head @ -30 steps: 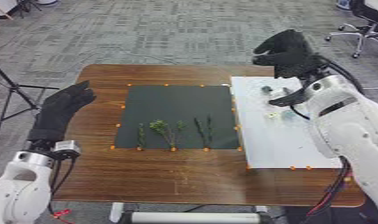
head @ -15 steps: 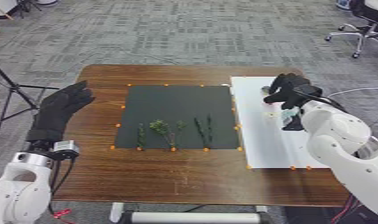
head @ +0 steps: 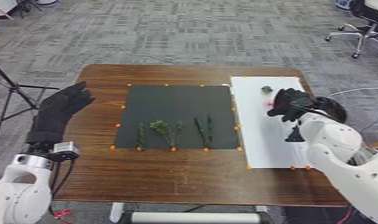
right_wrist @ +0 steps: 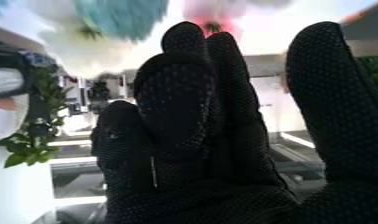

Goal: Arrange flowers

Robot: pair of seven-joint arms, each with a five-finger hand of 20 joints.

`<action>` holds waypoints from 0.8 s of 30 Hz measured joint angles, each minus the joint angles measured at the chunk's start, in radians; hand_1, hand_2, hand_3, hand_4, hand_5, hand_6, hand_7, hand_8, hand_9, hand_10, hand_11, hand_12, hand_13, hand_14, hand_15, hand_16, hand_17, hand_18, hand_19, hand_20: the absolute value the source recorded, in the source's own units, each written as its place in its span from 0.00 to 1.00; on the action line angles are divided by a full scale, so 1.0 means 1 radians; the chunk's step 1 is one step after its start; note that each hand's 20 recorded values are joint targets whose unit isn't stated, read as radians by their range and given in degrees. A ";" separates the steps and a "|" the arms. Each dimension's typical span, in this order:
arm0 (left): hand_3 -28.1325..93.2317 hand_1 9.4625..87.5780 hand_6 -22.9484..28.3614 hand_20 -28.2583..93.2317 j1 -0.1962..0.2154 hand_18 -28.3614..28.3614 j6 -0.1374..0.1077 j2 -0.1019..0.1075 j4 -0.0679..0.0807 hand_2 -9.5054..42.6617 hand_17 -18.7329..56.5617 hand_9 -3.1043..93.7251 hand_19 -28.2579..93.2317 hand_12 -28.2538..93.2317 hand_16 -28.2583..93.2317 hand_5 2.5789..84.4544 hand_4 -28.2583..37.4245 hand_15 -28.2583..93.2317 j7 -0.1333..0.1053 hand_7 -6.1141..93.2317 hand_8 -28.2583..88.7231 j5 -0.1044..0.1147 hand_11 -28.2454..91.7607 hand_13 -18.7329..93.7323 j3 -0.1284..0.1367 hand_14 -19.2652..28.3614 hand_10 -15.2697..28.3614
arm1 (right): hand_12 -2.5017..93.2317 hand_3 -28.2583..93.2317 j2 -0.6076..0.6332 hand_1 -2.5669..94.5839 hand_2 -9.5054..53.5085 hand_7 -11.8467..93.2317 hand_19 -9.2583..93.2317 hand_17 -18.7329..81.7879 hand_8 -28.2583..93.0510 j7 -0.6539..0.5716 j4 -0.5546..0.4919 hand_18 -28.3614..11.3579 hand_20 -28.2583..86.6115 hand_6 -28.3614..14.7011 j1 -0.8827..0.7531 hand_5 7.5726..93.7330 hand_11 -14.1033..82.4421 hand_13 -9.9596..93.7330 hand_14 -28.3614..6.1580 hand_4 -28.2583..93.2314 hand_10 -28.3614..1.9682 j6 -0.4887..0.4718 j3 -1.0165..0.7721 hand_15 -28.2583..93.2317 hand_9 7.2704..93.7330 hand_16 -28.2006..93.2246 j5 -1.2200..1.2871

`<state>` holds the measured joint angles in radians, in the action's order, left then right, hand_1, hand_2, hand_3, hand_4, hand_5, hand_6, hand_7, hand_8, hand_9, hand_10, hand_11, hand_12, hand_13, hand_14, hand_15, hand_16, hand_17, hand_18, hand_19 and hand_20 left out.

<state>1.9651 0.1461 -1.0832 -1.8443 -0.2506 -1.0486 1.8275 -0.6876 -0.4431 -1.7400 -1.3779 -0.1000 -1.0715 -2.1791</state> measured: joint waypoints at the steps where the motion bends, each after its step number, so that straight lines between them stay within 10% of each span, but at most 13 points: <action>1: 0.83 0.11 0.49 0.43 0.001 0.78 0.000 -0.001 0.000 0.14 0.27 0.48 0.40 0.33 0.26 0.48 0.00 0.39 0.000 0.15 0.19 0.000 0.36 0.49 -0.001 0.79 0.65 | 0.30 0.75 -0.003 0.44 0.00 0.30 0.97 0.73 0.20 0.000 0.004 0.34 0.64 0.59 -0.004 0.67 0.42 0.93 0.67 0.14 0.49 0.000 0.000 0.65 0.78 0.51 -0.001; 10: 0.83 0.10 0.49 0.43 0.003 0.78 0.001 -0.005 0.000 0.14 0.27 0.48 0.40 0.33 0.26 0.48 0.00 0.39 0.000 0.16 0.19 0.000 0.36 0.49 -0.004 0.79 0.65 | 0.32 0.73 -0.011 0.50 0.00 0.30 0.97 0.75 0.20 -0.002 -0.002 0.37 0.64 0.58 -0.052 0.68 0.40 0.94 0.70 0.12 0.53 0.003 -0.003 0.65 0.80 0.51 -0.004; 14: 0.83 0.11 0.49 0.43 0.009 0.77 0.000 -0.005 0.000 0.14 0.27 0.48 0.39 0.33 0.26 0.49 0.00 0.39 -0.001 0.16 0.19 0.000 0.37 0.49 -0.001 0.79 0.65 | 0.42 0.67 -0.010 0.61 0.00 0.29 0.98 0.78 0.38 -0.003 -0.002 0.40 0.63 0.60 -0.050 0.72 0.31 0.96 0.73 0.13 0.61 0.022 0.012 0.64 0.88 0.52 -0.019; 24: 0.83 0.11 0.49 0.42 0.025 0.77 -0.029 -0.007 0.001 0.14 0.28 0.49 0.38 0.34 0.26 0.49 0.00 0.40 -0.010 0.16 0.19 -0.002 0.37 0.50 0.010 0.78 0.65 | 0.35 0.66 0.000 0.65 0.05 0.30 1.00 0.80 0.38 0.008 0.042 0.41 0.62 0.62 -0.017 0.80 0.38 1.00 0.74 0.12 0.61 0.252 0.133 0.63 0.93 0.53 -0.043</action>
<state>1.9900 0.1167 -1.0898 -1.8429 -0.2605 -1.0503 1.8377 -0.6873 -0.4346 -1.6975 -1.3953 0.1525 -0.9386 -2.2219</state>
